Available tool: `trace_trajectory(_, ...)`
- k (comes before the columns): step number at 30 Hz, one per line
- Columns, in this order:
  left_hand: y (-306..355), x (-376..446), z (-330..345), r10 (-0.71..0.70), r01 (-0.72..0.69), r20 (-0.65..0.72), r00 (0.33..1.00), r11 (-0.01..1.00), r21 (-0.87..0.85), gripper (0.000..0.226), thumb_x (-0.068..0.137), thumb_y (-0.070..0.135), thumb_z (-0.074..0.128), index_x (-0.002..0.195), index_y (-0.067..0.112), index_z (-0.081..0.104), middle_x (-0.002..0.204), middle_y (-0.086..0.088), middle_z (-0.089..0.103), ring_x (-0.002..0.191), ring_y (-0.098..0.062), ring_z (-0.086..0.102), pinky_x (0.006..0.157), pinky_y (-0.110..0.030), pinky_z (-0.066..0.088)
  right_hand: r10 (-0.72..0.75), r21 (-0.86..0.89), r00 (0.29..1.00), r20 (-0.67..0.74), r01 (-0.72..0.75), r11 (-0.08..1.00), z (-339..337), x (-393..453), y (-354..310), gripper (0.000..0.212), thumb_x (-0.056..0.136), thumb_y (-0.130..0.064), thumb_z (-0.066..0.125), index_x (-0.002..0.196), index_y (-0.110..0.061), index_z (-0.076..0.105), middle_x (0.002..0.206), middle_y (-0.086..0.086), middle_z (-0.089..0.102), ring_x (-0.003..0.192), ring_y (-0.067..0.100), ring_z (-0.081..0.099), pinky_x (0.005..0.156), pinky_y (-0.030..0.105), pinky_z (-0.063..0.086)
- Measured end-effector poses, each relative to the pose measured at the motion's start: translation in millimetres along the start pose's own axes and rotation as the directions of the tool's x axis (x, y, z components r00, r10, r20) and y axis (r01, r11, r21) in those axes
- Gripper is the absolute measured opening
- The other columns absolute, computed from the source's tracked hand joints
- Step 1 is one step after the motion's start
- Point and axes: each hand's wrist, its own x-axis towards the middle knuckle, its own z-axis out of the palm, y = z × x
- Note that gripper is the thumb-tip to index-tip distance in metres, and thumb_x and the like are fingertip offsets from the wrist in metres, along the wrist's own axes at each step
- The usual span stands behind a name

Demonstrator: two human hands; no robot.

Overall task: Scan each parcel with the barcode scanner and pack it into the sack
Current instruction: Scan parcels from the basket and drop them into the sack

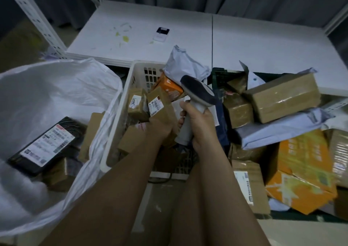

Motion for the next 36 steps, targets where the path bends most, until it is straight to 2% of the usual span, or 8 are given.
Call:
trace_trajectory(4,3.2,-13.0,-16.2,-0.066,0.066,0.004,0.998,0.990,-0.127,0.095,0.079,0.047,0.071,0.148,0.007,0.019,0.141,-0.015,0.043,0.126,-0.035,0.045,0.103,-0.045,0.040,0.014,0.042,1.000,-0.008,-0.014,0.999,-0.3,1.6,0.4,0.011,0.085,-0.011,0.069,0.089,-0.012,0.059,0.065,0.001,0.056,0.052,0.010,0.051,0.050,0.022,0.047)
trace_trajectory(7,0.1,-26.7,-42.9,0.109,-0.112,-0.026,0.994,0.980,-0.165,0.105,0.055,0.056,0.079,0.142,0.020,0.031,0.133,-0.006,0.054,0.119,-0.028,0.054,0.098,-0.048,0.047,0.008,0.061,1.000,-0.002,-0.008,0.998,0.5,0.8,0.2,0.012,0.084,-0.011,0.070,0.086,-0.013,0.058,0.065,0.001,0.057,0.053,0.011,0.052,0.051,0.025,0.047)
trace_trajectory(10,-9.6,-51.1,-79.4,0.281,-0.285,-0.061,0.958,0.956,-0.076,0.100,0.056,0.050,0.079,0.141,0.022,0.033,0.130,0.002,0.052,0.117,-0.020,0.052,0.096,-0.041,0.048,0.021,0.054,1.000,-0.016,-0.020,0.998,2.8,-6.0,-0.5,0.011,0.085,-0.012,0.070,0.090,-0.012,0.060,0.065,0.001,0.058,0.053,0.011,0.053,0.052,0.025,0.048)
trace_trajectory(14,-34.5,-88.3,-132.3,0.457,-0.430,-0.164,0.874,0.885,0.176,0.102,0.066,0.044,0.080,0.148,0.021,0.024,0.142,-0.007,0.040,0.130,-0.026,0.035,0.107,-0.043,0.034,0.013,0.017,1.000,0.005,-0.013,1.000,6.1,-20.3,6.7,0.019,0.085,-0.013,0.070,0.101,-0.010,0.061,0.070,0.003,0.060,0.056,0.012,0.054,0.052,0.024,0.049)
trace_trajectory(24,-125.5,-155.5,-194.6,0.557,-0.441,-0.066,0.828,0.719,0.536,0.092,0.076,0.038,0.071,0.150,0.027,0.018,0.145,-0.001,0.027,0.128,-0.023,0.022,0.101,-0.036,0.023,-0.069,-0.305,0.993,0.091,0.094,0.948,32.8,-67.6,41.0,0.027,0.085,-0.014,0.072,0.107,-0.013,0.057,0.090,0.007,0.062,0.072,0.019,0.059,0.057,0.026,0.052)
trace_trajectory(28,-155.6,-163.8,-187.7,0.566,-0.437,-0.014,0.824,0.652,0.619,0.087,0.080,0.038,0.066,0.151,0.028,0.017,0.146,-0.002,0.029,0.130,-0.025,0.024,0.098,-0.039,0.023,-0.134,-0.426,0.986,0.097,0.162,0.890,45.4,-77.9,62.9,0.034,0.084,-0.015,0.073,0.112,-0.011,0.054,0.096,0.006,0.062,0.092,0.025,0.061,0.083,0.038,0.053)
trace_trajectory(30,-167.3,-164.9,-182.9,0.571,-0.444,0.009,0.821,0.627,0.640,0.089,0.077,0.037,0.068,0.151,0.026,0.019,0.143,-0.006,0.035,0.128,-0.026,0.027,0.098,-0.041,0.026,-0.145,-0.486,0.981,0.126,0.189,0.853,49.9,-81.0,74.9,0.039,0.084,-0.013,0.073,0.117,-0.009,0.053,0.103,0.006,0.062,0.098,0.024,0.058,0.086,0.037,0.050)
trace_trajectory(36,-177.5,-158.2,-174.6,0.528,-0.401,-0.020,0.849,0.669,0.626,0.093,0.075,0.034,0.069,0.152,0.019,0.019,0.145,-0.010,0.031,0.132,-0.030,0.028,0.102,-0.044,0.028,-0.065,-0.603,0.981,0.181,0.163,0.781,53.3,-78.9,109.1,0.044,0.080,-0.010,0.077,0.118,-0.006,0.056,0.106,0.006,0.061,0.103,0.024,0.058,0.085,0.032,0.045)
